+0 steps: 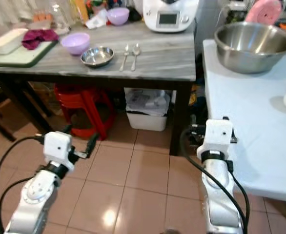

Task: Setting the table

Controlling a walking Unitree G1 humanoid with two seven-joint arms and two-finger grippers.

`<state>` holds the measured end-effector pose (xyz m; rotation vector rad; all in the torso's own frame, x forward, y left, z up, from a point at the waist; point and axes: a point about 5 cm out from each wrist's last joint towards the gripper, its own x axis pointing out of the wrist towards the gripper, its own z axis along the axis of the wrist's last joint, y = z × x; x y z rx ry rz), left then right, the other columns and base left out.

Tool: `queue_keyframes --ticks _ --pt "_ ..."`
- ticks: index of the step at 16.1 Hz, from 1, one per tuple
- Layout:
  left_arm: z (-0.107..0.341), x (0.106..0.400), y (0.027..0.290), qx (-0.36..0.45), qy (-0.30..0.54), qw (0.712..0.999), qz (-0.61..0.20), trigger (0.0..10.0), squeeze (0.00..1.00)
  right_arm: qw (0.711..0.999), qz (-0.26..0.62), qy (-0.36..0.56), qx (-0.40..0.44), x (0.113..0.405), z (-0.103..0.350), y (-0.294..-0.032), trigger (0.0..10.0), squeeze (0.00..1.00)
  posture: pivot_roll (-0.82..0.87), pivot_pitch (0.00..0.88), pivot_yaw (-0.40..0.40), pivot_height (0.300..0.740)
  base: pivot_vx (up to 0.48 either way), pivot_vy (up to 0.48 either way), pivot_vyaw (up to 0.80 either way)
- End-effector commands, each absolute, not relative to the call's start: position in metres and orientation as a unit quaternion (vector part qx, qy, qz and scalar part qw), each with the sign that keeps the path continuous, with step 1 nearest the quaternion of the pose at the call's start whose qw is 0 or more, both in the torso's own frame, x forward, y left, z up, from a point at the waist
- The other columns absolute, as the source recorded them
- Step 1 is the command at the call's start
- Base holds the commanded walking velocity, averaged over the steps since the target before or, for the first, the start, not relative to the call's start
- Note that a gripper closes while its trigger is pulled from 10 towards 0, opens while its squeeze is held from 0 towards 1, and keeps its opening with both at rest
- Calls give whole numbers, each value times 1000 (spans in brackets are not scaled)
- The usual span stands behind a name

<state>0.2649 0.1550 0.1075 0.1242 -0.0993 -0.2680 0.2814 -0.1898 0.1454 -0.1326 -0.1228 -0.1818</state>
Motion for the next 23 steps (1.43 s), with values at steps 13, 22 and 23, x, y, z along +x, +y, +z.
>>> queue_keyframes --ticks 13,22,23 --pt "110 267 144 56 -55 986 -146 10000 0 990 -88 -72 -86 280 148 -190 10000 0 -147 99 110 740 0 -480 -160" --pt "112 266 139 33 -60 982 -174 10000 0 990 -85 -71 -82 279 146 -188 10000 0 -149 105 113 740 0 -107 159" --pt "113 266 139 31 -62 982 -178 10000 0 991 -80 -73 -83 279 146 -187 10000 0 -147 104 114 740 255 0 0"
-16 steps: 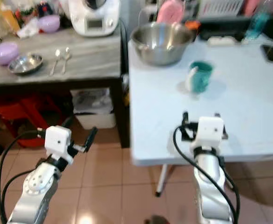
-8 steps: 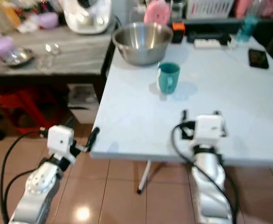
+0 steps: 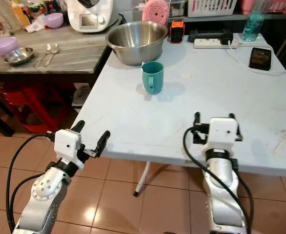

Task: Setting the table

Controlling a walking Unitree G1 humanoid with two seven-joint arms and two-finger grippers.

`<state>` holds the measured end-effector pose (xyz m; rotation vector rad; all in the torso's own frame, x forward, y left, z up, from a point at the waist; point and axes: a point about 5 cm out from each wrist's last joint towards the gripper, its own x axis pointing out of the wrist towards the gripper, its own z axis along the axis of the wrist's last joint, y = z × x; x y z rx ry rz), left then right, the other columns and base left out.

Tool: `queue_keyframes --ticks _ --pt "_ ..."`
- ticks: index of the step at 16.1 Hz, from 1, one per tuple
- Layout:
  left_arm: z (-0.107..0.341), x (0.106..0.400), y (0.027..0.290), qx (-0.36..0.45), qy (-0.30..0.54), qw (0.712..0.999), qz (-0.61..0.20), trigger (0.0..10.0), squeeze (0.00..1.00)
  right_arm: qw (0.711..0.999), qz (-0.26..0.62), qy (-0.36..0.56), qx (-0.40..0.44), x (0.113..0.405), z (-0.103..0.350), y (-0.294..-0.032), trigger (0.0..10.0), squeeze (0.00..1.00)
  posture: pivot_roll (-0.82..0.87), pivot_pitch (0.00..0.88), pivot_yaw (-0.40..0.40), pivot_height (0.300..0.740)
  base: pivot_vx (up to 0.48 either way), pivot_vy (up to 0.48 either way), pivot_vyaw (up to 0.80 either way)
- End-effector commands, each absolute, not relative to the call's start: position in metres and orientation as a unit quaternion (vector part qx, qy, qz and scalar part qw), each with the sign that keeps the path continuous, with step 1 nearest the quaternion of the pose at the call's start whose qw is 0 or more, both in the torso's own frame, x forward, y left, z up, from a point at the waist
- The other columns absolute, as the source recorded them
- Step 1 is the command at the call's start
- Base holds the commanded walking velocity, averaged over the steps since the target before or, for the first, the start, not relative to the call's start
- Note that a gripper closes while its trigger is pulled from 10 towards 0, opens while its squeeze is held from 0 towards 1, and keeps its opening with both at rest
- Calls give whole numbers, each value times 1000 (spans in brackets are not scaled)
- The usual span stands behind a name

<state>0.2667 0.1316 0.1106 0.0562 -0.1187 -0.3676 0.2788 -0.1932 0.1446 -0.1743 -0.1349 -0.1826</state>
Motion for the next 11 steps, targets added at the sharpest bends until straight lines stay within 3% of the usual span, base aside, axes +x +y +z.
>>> queue_keyframes --ticks 1,8,11 --pt "113 265 138 29 -63 981 -181 10000 0 991 -76 -74 -81 279 146 -186 10000 0 -147 104 114 740 300 0 0" --pt "114 265 136 22 -63 979 -195 10000 0 992 -71 -75 -77 279 145 -184 10000 0 -149 103 119 740 411 0 566" --pt "113 264 135 20 -62 978 -199 10000 0 992 -72 -73 -76 278 145 -183 10000 0 -151 103 119 740 480 0 0"
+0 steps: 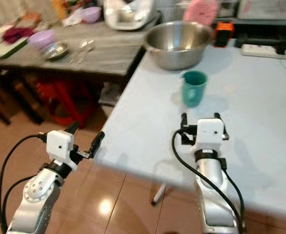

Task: Setting the table

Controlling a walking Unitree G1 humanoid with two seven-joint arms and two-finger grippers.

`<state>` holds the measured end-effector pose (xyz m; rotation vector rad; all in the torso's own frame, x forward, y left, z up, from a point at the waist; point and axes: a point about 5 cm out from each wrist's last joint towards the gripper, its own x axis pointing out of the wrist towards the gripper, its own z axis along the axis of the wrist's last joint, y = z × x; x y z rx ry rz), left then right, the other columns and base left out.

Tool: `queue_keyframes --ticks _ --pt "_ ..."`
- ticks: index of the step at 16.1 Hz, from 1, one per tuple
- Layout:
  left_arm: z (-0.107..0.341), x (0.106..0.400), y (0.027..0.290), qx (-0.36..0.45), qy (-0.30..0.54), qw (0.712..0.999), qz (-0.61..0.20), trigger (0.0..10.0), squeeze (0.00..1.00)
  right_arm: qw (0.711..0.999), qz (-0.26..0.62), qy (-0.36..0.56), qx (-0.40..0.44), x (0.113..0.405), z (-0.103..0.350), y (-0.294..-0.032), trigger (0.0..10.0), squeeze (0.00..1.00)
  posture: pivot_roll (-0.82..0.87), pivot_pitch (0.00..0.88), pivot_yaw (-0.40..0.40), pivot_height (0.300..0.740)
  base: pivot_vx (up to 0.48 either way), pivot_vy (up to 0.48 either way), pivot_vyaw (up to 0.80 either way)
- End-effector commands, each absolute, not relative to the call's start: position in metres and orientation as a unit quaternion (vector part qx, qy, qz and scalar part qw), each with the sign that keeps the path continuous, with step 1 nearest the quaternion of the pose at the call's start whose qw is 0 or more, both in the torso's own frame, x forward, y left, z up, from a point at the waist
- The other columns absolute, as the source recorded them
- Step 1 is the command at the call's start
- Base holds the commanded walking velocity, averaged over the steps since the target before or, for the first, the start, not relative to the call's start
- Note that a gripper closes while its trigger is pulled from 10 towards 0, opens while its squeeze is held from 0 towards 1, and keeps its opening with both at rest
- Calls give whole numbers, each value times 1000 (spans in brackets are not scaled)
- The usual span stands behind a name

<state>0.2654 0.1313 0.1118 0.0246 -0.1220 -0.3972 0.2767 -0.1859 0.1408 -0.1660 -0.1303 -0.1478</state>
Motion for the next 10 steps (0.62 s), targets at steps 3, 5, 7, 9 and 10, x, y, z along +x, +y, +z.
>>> queue_keyframes --ticks 3,5,7,9,10 --pt "112 264 132 17 -58 977 -203 10000 0 991 -78 -72 -76 278 145 -184 10000 0 -154 103 118 740 313 0 0" --pt "110 261 129 11 -56 974 -220 10000 0 992 -77 -70 -74 279 144 -183 10000 0 -150 103 112 740 0 0 0" --pt "109 261 129 10 -58 970 -237 10000 0 992 -75 -69 -72 280 143 -182 10000 0 -150 103 112 740 0 0 0" --pt "110 260 129 14 -58 966 -251 10000 0 992 -73 -68 -71 280 143 -180 10000 0 -146 105 108 740 0 0 0" --pt "109 259 130 15 -53 966 -252 10000 0 993 -71 -68 -71 280 143 -179 10000 0 -146 106 106 740 0 0 0"
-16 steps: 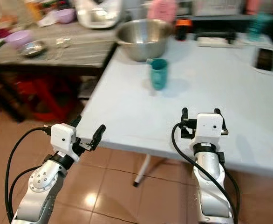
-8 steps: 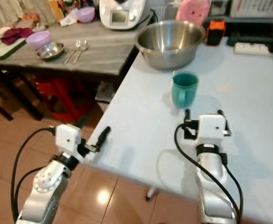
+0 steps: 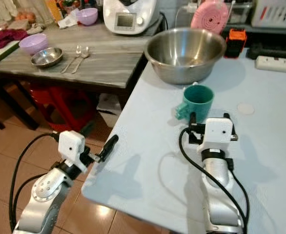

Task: Setting the table

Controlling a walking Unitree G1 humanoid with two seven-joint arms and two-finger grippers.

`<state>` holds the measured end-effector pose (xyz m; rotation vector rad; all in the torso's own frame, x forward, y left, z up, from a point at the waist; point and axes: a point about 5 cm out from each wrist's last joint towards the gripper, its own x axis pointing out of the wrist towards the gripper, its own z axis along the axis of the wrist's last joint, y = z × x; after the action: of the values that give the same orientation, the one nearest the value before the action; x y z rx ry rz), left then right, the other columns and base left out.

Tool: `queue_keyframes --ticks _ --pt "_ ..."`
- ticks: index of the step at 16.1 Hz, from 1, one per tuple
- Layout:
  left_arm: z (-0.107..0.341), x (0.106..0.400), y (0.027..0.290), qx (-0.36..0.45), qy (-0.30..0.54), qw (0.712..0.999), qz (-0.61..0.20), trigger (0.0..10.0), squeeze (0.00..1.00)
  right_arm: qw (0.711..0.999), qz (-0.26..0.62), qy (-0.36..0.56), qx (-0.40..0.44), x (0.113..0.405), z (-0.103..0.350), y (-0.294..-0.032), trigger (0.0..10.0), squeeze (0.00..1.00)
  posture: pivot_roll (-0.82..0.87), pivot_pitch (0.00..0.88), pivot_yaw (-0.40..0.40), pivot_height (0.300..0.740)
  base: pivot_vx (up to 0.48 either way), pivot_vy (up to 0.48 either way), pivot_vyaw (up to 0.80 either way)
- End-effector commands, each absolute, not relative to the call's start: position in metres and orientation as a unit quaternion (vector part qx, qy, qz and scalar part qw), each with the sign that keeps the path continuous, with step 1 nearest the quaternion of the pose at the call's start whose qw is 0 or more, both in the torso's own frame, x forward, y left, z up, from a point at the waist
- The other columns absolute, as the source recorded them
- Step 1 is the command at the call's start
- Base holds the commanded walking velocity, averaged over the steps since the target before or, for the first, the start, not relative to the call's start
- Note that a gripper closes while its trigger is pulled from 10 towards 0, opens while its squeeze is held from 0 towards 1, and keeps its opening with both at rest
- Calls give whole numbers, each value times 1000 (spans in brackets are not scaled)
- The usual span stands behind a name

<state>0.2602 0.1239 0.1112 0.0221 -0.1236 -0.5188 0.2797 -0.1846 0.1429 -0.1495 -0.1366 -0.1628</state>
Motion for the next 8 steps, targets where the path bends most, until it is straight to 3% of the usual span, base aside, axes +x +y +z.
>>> queue_keyframes --ticks 1,8 --pt "109 259 130 16 -52 966 -252 10000 0 993 -70 -68 -71 280 143 -179 10000 0 -146 106 106 740 0 0 0" --pt "111 256 128 8 -49 955 -294 10000 0 995 -47 -58 -61 276 136 -166 10000 0 -134 99 103 740 0 0 0"
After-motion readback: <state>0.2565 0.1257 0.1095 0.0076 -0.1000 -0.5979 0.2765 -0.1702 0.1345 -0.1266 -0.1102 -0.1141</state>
